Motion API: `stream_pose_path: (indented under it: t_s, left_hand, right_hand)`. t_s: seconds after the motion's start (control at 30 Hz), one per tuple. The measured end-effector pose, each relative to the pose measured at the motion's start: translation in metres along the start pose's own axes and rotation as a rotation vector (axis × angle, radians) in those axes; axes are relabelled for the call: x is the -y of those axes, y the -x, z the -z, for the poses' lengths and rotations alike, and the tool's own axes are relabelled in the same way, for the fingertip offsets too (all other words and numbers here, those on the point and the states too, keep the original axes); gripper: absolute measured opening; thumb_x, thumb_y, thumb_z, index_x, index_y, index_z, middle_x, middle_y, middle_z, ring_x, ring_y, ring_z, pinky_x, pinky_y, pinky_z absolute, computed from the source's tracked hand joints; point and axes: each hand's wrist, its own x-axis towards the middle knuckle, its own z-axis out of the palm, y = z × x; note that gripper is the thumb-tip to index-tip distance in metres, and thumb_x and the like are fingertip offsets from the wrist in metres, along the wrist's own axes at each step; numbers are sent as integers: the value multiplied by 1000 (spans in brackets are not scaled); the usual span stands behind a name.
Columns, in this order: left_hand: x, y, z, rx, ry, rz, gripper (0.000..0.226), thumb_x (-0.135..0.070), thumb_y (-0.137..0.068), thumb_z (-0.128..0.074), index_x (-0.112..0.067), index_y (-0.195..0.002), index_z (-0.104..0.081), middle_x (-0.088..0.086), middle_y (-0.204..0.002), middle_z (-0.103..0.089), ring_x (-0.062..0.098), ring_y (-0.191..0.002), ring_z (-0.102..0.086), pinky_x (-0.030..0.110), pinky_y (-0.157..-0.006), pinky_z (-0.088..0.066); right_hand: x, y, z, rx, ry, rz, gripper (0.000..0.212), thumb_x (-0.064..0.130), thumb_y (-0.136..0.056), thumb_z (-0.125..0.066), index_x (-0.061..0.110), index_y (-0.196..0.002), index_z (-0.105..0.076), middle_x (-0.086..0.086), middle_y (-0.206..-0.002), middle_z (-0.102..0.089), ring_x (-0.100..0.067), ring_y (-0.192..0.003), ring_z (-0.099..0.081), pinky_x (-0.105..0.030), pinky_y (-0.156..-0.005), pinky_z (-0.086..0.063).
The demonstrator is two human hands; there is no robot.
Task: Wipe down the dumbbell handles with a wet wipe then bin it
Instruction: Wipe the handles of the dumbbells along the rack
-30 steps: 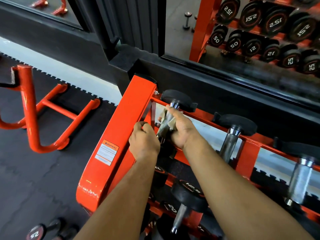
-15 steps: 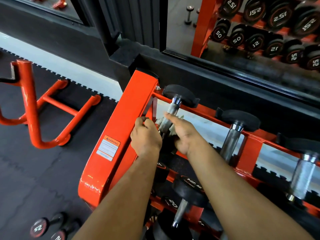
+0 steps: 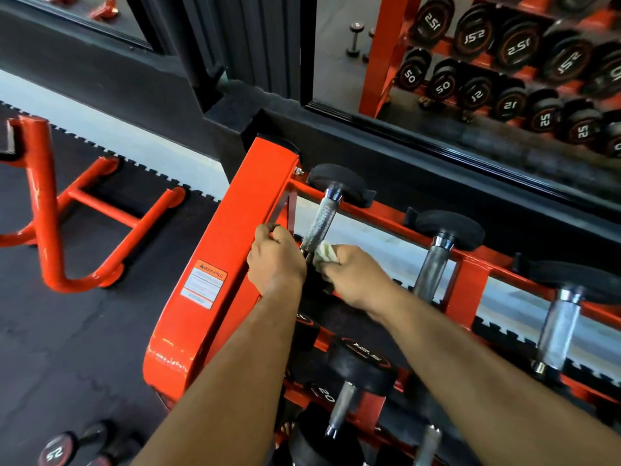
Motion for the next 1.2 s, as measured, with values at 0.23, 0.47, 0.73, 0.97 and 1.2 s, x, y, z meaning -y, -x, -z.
stream_pose_path:
  t_s: [0.23, 0.47, 0.73, 0.97, 1.2]
  left_hand:
    - [1, -1, 5, 46, 83, 52, 46, -43, -89, -26, -28, -118, -60, 8, -128, -65, 36, -122, -53, 52, -105, -41]
    - [2, 5, 8, 134, 62, -18, 48, -41, -103, -27, -23, -140, -51, 11, -146, -53, 36, -134, -44, 48, -112, -32]
    - [6, 56, 21, 39, -207, -254, 52, -59, -102, -36, -22, -136, -52, 9, -143, -44, 32, -133, -38, 49, -107, -30]
    - [18, 178, -39, 277, -127, -93, 49, -52, -102, -40, -16, -130, -57, 16, -136, -52, 38, -130, -47, 44, -108, -34]
    - [-15, 171, -85, 209, 25, 282, 75, -55, -90, -19, -12, -141, -52, 16, -142, -55, 40, -127, -50, 54, -111, -37]
  right_hand:
    - [4, -43, 12, 19, 953, 764, 56, 8, -95, -45, 21, -150, -43, 1, -154, -44, -15, -147, -31, -50, -123, -16]
    - [-31, -15, 20, 152, 1015, 640, 66, 5, -90, -32, 21, -155, -34, 4, -164, -25, -12, -153, -13, -49, -124, -11]
    - [-85, 51, 85, -42, 680, 654, 77, -17, -79, -48, 14, -149, -46, -3, -156, -41, -15, -147, -33, -37, -123, -25]
    - [-151, 80, 132, 84, 1230, 694, 65, 18, -94, -13, 26, -154, -37, 5, -162, -32, -13, -151, -22, -44, -123, -9]
    - [-129, 41, 121, 163, 1432, 888, 47, 21, -96, -31, 18, -134, -59, -4, -136, -57, -21, -137, -45, -60, -122, 1]
